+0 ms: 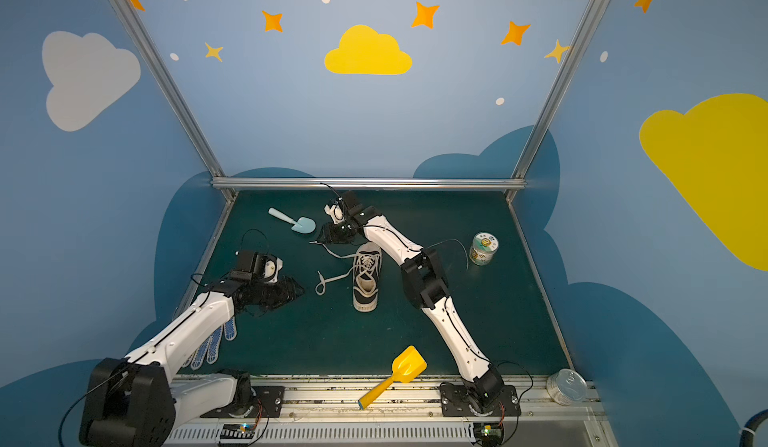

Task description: Tie the shoes

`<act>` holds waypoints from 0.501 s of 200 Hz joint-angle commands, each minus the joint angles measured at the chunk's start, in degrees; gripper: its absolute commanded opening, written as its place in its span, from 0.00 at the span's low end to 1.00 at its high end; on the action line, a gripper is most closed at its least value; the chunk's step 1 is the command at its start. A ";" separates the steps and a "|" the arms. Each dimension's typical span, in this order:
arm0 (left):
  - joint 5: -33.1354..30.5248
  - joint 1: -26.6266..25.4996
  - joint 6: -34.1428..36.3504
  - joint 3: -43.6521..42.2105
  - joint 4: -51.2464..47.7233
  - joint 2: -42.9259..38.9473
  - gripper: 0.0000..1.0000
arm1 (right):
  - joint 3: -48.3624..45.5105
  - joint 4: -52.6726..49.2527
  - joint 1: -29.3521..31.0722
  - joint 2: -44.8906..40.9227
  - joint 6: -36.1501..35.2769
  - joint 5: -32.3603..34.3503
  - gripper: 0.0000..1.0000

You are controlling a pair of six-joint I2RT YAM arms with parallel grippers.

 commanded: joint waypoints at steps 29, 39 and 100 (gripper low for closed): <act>0.28 -1.54 5.54 3.66 -1.68 0.75 0.57 | -14.32 -5.91 -3.84 -19.18 -7.82 2.32 0.51; -0.17 -1.90 6.20 3.98 -1.42 0.93 0.58 | -17.05 -7.78 -4.85 -22.02 -10.00 2.84 0.49; -0.87 -3.98 7.37 8.18 -0.64 7.29 0.57 | -19.27 -24.42 -9.79 -23.62 -20.29 3.94 0.37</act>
